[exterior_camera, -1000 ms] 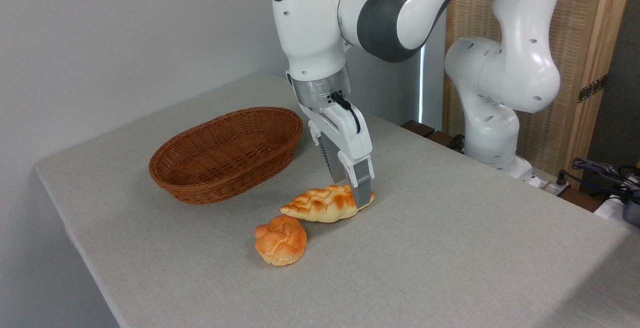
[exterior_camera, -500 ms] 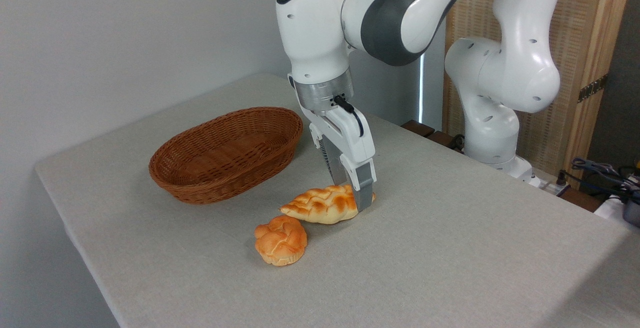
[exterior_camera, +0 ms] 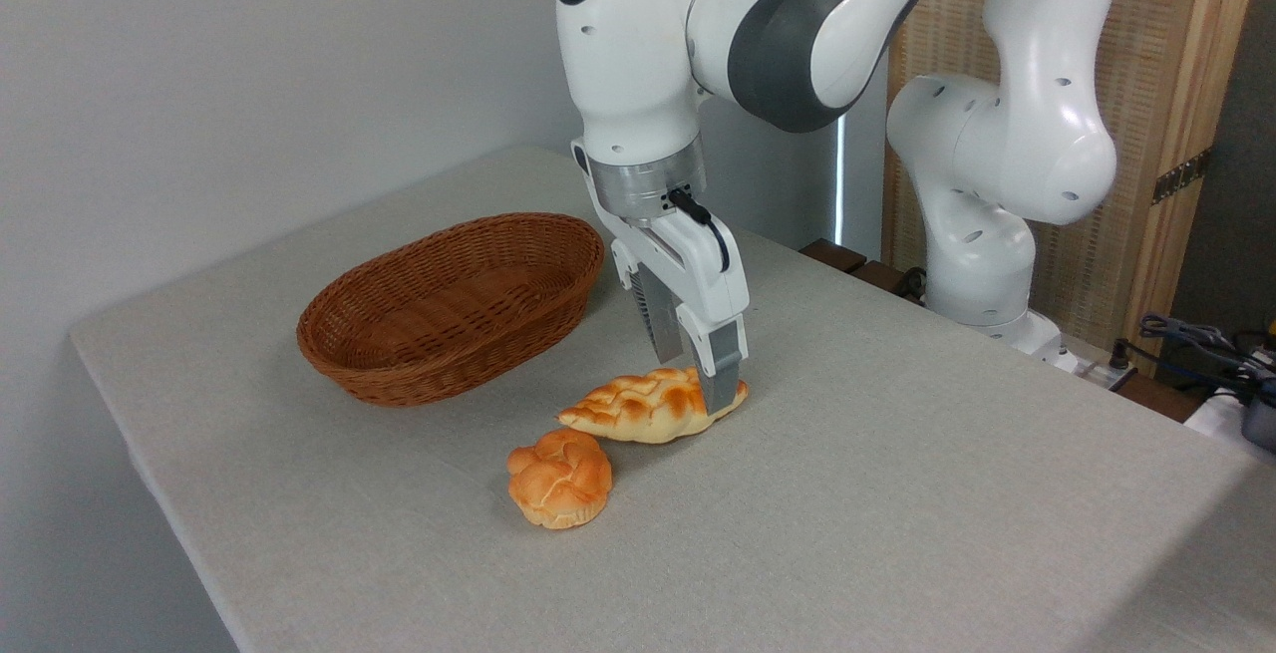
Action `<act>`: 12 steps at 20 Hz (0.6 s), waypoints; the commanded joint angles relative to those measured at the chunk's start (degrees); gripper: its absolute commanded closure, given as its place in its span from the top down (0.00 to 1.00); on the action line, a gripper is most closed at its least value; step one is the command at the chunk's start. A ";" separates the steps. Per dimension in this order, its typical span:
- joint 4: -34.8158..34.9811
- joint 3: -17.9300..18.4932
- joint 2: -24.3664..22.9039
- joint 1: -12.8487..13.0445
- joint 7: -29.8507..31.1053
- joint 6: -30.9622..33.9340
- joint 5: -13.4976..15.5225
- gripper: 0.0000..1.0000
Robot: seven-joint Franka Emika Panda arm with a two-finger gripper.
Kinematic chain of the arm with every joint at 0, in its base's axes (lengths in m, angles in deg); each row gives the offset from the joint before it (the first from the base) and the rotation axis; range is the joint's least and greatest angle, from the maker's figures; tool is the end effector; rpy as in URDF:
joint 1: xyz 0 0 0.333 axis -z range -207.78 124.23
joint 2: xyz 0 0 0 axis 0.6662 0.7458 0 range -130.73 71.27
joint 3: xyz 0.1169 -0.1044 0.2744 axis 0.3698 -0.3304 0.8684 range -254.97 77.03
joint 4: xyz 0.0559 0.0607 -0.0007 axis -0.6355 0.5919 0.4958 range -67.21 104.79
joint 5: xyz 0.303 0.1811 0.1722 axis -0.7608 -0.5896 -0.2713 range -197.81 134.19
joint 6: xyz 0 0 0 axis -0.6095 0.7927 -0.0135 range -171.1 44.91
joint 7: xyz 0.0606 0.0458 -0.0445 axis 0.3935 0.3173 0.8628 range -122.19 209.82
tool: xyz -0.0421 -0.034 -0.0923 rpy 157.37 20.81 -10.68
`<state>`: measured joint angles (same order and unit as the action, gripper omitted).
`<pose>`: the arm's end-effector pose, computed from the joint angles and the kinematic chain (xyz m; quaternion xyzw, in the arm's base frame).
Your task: Put bread into the basket
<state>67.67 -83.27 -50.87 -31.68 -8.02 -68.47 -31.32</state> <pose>0.4179 -0.0318 0.4363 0.8796 -0.4727 -0.0350 0.0390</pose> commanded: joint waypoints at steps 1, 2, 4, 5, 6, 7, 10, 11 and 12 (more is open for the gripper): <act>0.17 1.07 -1.18 0.80 -0.28 -1.44 3.11 1.00; 0.17 1.07 -1.18 0.80 -0.28 -1.44 3.20 1.00; 0.25 1.07 -1.18 0.89 -0.28 -1.61 3.20 1.00; 0.25 0.98 -1.10 0.98 -0.37 -1.62 3.20 1.00; 0.25 1.07 -1.10 0.98 -0.37 -1.70 3.20 1.00; 0.34 0.98 -1.01 0.98 -0.46 -1.70 3.20 1.00; 0.52 0.98 -0.57 0.98 -0.46 -1.88 3.20 1.00; 0.52 0.98 -0.57 1.06 -0.46 -2.40 3.20 1.00; 0.52 0.98 -0.48 1.06 -0.46 -2.76 3.11 1.00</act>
<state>67.64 -83.26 -51.31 -31.63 -8.02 -68.59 -28.95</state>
